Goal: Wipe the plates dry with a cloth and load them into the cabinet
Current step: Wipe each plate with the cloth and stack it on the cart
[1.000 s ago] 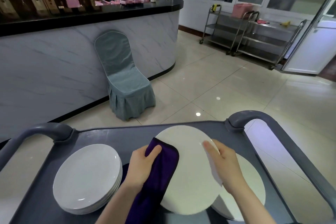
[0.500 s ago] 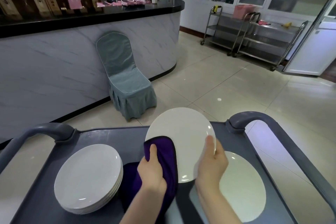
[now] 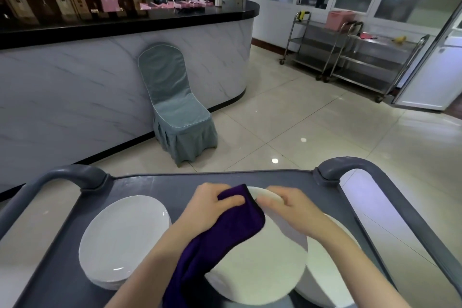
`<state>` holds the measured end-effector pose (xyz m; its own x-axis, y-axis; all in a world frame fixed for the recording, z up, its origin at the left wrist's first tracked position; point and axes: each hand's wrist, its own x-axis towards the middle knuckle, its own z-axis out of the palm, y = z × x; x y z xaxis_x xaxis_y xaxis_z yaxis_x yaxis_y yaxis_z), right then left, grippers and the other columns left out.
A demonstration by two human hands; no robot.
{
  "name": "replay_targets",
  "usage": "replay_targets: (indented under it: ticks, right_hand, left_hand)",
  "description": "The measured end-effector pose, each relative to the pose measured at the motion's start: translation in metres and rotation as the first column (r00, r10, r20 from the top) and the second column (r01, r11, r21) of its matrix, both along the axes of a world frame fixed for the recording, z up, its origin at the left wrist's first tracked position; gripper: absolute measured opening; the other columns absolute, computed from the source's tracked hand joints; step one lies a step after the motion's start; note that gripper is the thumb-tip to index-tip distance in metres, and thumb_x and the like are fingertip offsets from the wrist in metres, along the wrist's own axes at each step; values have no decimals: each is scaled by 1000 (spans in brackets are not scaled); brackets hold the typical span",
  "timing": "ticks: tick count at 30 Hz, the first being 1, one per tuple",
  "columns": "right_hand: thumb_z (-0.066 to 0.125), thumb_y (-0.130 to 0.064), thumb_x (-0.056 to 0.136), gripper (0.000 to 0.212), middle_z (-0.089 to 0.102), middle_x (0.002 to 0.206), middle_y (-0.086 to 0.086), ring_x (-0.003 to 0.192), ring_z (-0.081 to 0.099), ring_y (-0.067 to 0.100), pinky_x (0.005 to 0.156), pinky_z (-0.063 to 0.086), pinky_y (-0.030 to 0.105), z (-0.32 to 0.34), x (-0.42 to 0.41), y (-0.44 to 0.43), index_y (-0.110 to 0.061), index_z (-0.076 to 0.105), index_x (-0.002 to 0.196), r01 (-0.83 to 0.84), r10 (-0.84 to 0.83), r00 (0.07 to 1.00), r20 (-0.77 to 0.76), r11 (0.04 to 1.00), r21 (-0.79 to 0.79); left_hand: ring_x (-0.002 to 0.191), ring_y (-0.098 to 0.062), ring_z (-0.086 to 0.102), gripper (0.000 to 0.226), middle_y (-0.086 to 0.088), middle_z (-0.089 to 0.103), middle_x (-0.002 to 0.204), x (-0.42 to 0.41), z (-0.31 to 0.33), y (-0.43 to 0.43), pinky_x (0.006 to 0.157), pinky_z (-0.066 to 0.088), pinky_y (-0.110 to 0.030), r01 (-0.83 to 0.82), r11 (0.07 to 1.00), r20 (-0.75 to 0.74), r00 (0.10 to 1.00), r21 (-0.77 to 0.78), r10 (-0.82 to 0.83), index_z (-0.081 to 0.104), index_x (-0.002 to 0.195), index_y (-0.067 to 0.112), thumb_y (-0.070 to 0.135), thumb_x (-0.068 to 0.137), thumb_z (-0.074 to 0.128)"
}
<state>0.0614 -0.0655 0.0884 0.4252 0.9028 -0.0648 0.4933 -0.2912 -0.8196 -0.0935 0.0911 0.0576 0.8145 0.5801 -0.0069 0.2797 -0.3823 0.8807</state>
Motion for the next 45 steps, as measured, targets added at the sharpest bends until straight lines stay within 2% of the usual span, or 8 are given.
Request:
replay_targets:
  ticks: [5,10,18,21,27,31,38,45]
  right_hand:
    - [64,-28,96,45,36,57,-13,56,32,5,53,26,19,-19,-7,-6,-21,42,58,76,-75,997,-10,993,90]
    - [62,-30,97,46,36,67,0,64,33,16,61,30,28,-48,-21,-22,-6,40,65,508,-416,799,-433,853,118]
    - [62,-27,97,44,36,66,-2,63,33,14,58,29,29,-35,-25,-20,-11,37,64,250,-213,935,-283,963,101]
    - [66,-25,94,43,38,66,-1,62,34,12,55,30,24,-19,-7,-13,-4,44,64,265,-231,944,-235,956,125]
    - [63,-29,96,46,55,79,7,74,49,17,73,41,34,-34,-5,-6,15,50,88,655,-434,637,-637,741,150]
    - [60,-34,97,43,54,69,1,64,48,14,62,39,28,-33,-3,-13,6,56,81,559,-472,791,-390,815,148]
    - [64,-28,95,51,32,54,-13,53,29,5,52,28,18,-13,-4,-3,-25,36,52,121,-119,993,-27,989,84]
    - [63,-33,96,44,47,67,1,63,41,13,62,34,31,-24,3,-16,2,51,72,463,-397,869,-295,863,201]
  left_hand:
    - [60,-9,56,29,-6,67,67,-12,-15,-20,57,42,-21,-79,980,9,997,-185,82,67,76,9,34,90,67]
    - [56,-14,35,43,1,41,55,-21,-41,-37,57,29,-31,-496,798,-55,858,-342,510,42,62,15,37,93,61]
    - [50,1,53,35,11,61,54,-4,-2,-4,50,38,-12,25,1000,-163,986,10,-23,61,55,27,39,86,71]
    - [51,-3,52,35,8,60,54,-2,-1,-7,52,39,-16,-46,998,-66,997,-35,44,63,60,19,38,88,69]
    - [71,-23,50,38,-9,58,77,-7,-38,-42,66,40,-36,-449,594,-13,804,-667,594,61,80,2,37,95,62]
    - [61,-15,49,33,-6,55,66,-12,-37,-32,55,39,-22,-419,738,12,866,-528,500,56,72,11,35,95,62]
    - [55,-2,57,27,7,66,61,-1,-1,-7,53,42,-15,-21,998,-25,999,-63,19,67,67,23,33,92,66]
    - [65,-13,48,47,-3,56,66,-9,-44,-43,60,39,-30,-500,776,18,837,-384,548,58,82,-8,37,95,59]
